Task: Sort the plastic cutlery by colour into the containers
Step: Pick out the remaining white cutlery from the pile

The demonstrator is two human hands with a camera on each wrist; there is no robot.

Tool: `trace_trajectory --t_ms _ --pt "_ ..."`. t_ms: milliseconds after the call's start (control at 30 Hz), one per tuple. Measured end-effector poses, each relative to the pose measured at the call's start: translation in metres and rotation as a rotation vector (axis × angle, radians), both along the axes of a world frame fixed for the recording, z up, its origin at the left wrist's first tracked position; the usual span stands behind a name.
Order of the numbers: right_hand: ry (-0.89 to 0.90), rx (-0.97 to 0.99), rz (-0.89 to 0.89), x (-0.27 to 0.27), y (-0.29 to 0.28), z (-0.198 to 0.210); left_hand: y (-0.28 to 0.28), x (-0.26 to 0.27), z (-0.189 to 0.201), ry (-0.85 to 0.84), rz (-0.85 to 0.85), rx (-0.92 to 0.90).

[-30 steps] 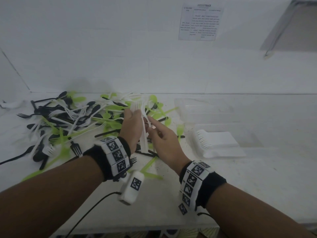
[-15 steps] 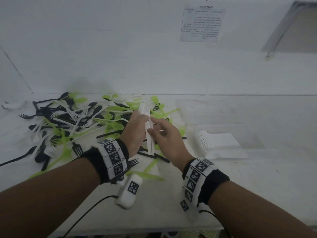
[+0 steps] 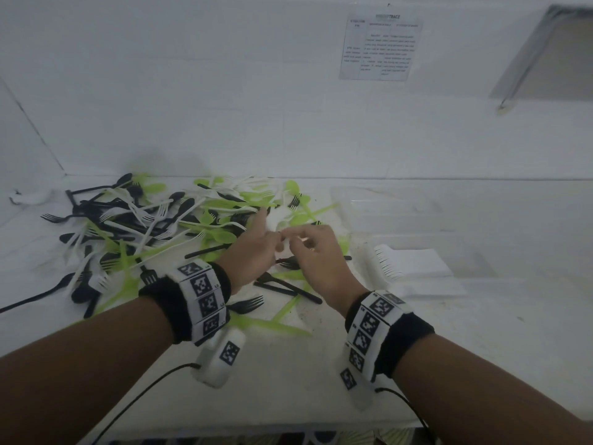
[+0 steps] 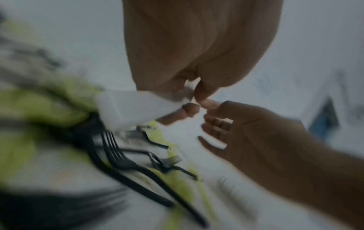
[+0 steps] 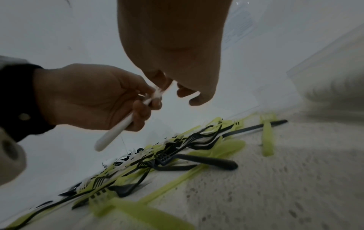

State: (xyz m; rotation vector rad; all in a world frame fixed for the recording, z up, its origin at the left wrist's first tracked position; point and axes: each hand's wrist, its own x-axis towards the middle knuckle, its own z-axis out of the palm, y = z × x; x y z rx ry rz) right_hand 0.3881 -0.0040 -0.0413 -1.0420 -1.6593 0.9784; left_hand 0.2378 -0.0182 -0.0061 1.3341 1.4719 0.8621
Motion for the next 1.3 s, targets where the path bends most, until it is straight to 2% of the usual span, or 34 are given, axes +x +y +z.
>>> trace_trajectory --t_ms 67,167,233,300,367,400,500,633,800,967,1200,1300 --pt "-0.103 0.077 -0.091 0.005 0.005 -0.006 -0.004 -0.004 0.001 0.187 -0.132 -0.015" --pt "-0.447 0.329 0.075 0.016 0.009 -0.001 -0.007 -0.01 0.006 0.328 -0.322 -0.025" --pt "-0.669 0.34 0.14 0.021 0.008 0.003 -0.006 -0.014 0.01 0.398 -0.424 -0.03" --pt "-0.73 0.308 0.097 0.031 0.006 0.007 -0.007 -0.02 0.013 0.576 -0.528 0.013" --pt "-0.68 0.257 -0.002 0.049 0.004 0.011 -0.007 -0.029 0.01 0.822 -0.596 0.128" --pt "-0.676 0.241 -0.045 0.059 0.003 0.013 -0.005 -0.032 0.009 0.887 -0.595 0.201" --pt "-0.826 0.257 -0.116 0.089 -0.001 0.021 0.0 -0.03 0.006 0.881 -0.571 0.387" --pt "-0.985 0.317 -0.212 0.122 -0.011 0.029 0.013 0.011 0.011 0.812 -0.688 0.44" --pt "-0.977 0.31 -0.292 0.183 -0.025 0.026 0.028 0.074 0.021 0.808 -0.793 0.448" --pt "-0.978 0.212 -0.368 0.258 -0.017 0.013 0.04 0.148 0.022 0.782 -0.802 0.464" --pt "-1.088 0.108 -0.296 0.352 0.028 0.005 0.085 0.256 0.008 1.149 -0.767 0.58" --pt "-1.092 0.085 -0.226 0.378 0.05 0.005 0.093 0.284 0.0 1.195 -0.769 0.662"
